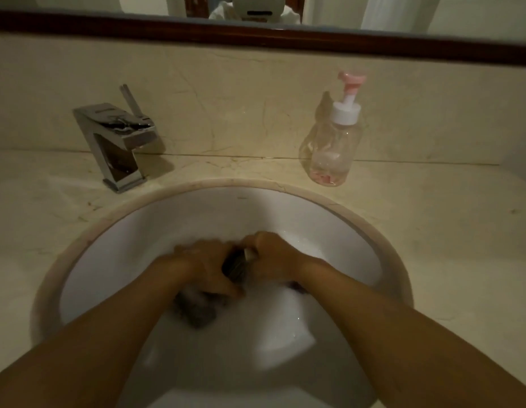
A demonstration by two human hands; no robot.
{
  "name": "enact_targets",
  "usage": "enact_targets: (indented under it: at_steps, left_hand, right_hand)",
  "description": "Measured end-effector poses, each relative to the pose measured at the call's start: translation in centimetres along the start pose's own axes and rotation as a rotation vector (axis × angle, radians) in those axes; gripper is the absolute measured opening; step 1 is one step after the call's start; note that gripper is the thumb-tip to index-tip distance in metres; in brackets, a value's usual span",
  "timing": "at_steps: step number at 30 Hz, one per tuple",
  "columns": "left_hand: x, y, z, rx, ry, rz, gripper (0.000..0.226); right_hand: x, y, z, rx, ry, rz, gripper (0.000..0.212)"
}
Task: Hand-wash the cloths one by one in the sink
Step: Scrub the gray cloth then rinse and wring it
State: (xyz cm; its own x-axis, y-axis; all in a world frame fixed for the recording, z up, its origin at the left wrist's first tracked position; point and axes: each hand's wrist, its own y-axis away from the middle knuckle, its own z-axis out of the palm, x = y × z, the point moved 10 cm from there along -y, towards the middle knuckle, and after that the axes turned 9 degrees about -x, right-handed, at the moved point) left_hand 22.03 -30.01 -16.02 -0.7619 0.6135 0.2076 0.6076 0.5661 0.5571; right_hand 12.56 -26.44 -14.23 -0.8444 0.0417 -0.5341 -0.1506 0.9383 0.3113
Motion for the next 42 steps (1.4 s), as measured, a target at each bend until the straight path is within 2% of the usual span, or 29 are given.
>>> enact_targets:
  at_steps: [2,4,8,12,15,19,24,37,42]
  left_hand:
    - [-0.7,-0.2,0.2,-0.044,0.07,-0.048,0.089]
    - [-1.6,-0.1,-0.3,-0.052,0.097,-0.119,0.068]
    - [-3.8,1.3,-4.3,0.212,0.255,-0.194,0.052]
    - [-6.3,3.2,-6.5,0.385,0.49,-0.257,0.05]
    - [-6.9,3.5,-6.6,0.421,0.717,-0.237,0.064]
    - [-7.0,3.5,-5.9,0.386,0.868,-0.244,0.086]
    - [-6.9,3.9,-6.2,0.418,0.884,-0.255,0.086]
    - [-6.7,4.4,-6.8,0.469,0.846,-0.253,0.082]
    - [-6.5,4.5,-6.9,0.457,0.82,-0.246,0.077]
  right_hand:
    - [-0.8,0.4,-2.0,0.105,-0.091,-0.05,0.033]
    - [-0.6,0.5,-3.3,0.166,-0.094,-0.013,0.046]
    - [1.5,1.0,-3.2,0.092,0.1,0.19,0.077]
    - [2.7,1.7,-0.2,-0.18,0.282,0.267,0.078]
    - [3.0,2.1,1.8,-0.322,0.334,0.269,0.08]
    - [2.9,2.3,1.9,-0.32,0.362,0.272,0.077]
    - [2.4,1.8,1.7,-0.259,0.355,0.255,0.077]
    - [2.5,1.5,1.7,-0.236,0.361,0.255,0.075]
    - [2.0,1.2,2.6,-0.239,0.464,0.305,0.073]
